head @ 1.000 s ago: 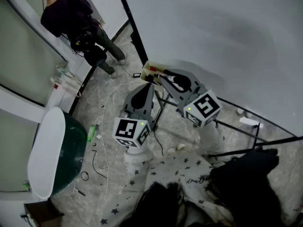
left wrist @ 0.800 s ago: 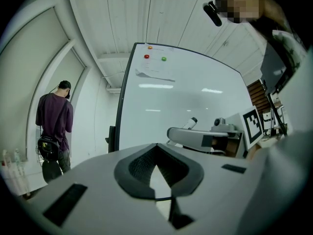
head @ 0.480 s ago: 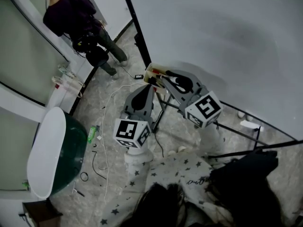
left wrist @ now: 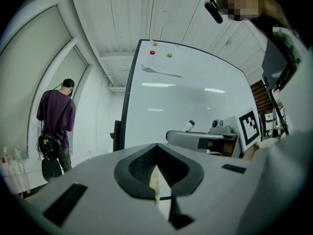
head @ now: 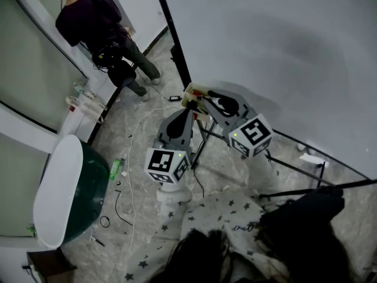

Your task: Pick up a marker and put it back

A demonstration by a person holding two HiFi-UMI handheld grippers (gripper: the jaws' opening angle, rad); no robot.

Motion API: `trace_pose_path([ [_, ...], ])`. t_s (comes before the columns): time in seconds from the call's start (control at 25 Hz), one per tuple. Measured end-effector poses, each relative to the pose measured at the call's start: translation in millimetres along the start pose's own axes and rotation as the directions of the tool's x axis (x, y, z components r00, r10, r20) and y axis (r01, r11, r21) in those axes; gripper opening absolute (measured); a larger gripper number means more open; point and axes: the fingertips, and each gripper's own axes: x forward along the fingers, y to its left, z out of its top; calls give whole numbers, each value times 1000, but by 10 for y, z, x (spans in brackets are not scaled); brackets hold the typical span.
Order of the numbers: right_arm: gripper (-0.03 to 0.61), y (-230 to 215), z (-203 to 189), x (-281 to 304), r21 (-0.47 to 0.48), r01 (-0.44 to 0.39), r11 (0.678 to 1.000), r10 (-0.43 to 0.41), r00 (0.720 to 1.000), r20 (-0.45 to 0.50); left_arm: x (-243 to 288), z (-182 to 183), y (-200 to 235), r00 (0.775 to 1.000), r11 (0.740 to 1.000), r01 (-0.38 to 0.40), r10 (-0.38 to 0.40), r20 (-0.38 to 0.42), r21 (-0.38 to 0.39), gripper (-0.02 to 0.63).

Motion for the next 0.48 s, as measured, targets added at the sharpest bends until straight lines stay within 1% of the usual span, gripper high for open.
trace_pose_path([
  [0.24, 84, -64, -198, 93, 23, -4, 1000, 4, 1000, -26, 26, -64, 92, 1000, 1000, -17, 17, -10, -10, 0],
  [0.48, 84, -162, -559, 222, 41, -12, 999, 15, 998, -67, 105, -240, 184, 999, 999, -32, 31, -31, -16, 0],
])
